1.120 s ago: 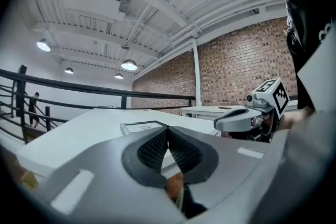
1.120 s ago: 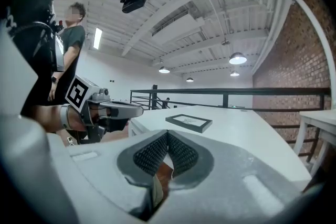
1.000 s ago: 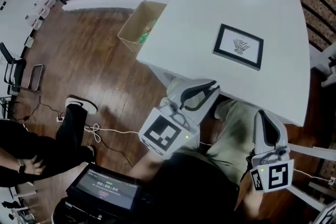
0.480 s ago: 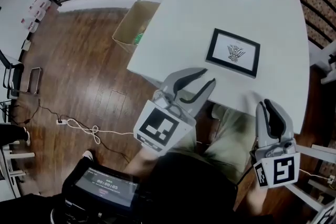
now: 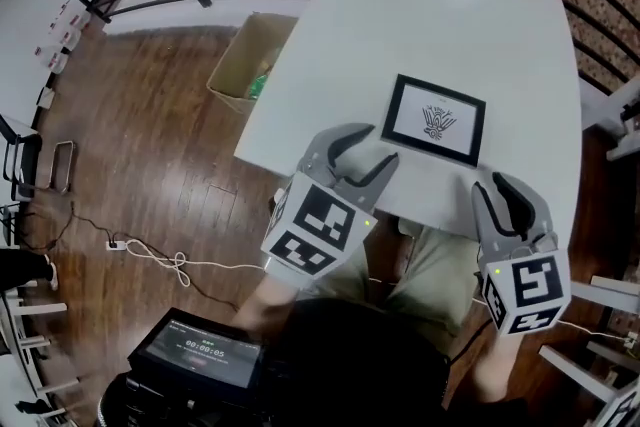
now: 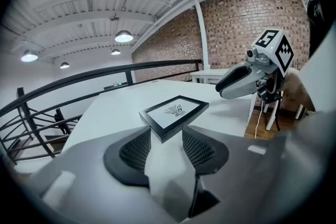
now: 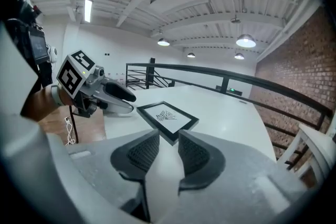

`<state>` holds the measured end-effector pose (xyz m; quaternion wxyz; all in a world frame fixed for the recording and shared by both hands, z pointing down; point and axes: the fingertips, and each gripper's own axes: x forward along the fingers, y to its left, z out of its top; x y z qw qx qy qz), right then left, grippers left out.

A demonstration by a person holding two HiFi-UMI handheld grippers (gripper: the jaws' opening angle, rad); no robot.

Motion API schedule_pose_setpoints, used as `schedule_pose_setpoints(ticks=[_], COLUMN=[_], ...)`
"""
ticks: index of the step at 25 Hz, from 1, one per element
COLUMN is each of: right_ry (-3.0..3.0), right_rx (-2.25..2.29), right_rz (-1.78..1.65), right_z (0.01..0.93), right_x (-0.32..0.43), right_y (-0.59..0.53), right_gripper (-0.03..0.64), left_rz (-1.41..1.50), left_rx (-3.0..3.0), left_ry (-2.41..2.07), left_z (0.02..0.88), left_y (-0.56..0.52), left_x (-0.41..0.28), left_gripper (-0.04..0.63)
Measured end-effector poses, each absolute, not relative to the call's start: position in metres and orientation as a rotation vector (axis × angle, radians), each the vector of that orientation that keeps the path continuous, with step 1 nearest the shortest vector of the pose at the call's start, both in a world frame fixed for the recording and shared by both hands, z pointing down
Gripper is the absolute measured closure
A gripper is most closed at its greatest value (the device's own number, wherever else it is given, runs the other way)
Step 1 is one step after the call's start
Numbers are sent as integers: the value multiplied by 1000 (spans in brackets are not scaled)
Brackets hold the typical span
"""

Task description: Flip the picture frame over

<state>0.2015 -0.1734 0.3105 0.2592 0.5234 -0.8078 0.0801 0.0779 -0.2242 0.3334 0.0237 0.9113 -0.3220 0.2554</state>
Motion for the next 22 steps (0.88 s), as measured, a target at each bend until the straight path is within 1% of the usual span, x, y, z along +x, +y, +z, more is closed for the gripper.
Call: schedule_pose_setpoints(ticks=[6, 10, 15, 17, 22], right_ry=[-2058, -2022, -2011, -2028, -2083], right_rx=[1285, 1233, 1179, 1169, 1167], right_rz=[297, 332, 363, 389, 471], right_z=[337, 346, 355, 356, 358], right_x=[202, 199, 200, 199, 200], right_y=[-189, -195, -197, -198, -200], right_gripper=[495, 492, 492, 492, 494], left_rz=[955, 1072, 1109, 1112, 1102], left_rx=[2820, 2802, 2764, 2743, 2720], left_ry=[-880, -821, -727, -684, -648], left_z=[344, 352, 355, 357, 356], left_y=[-230, -231, -234, -233, -236], left_x=[87, 87, 86, 87, 87], left_gripper=[397, 400, 396, 421, 426])
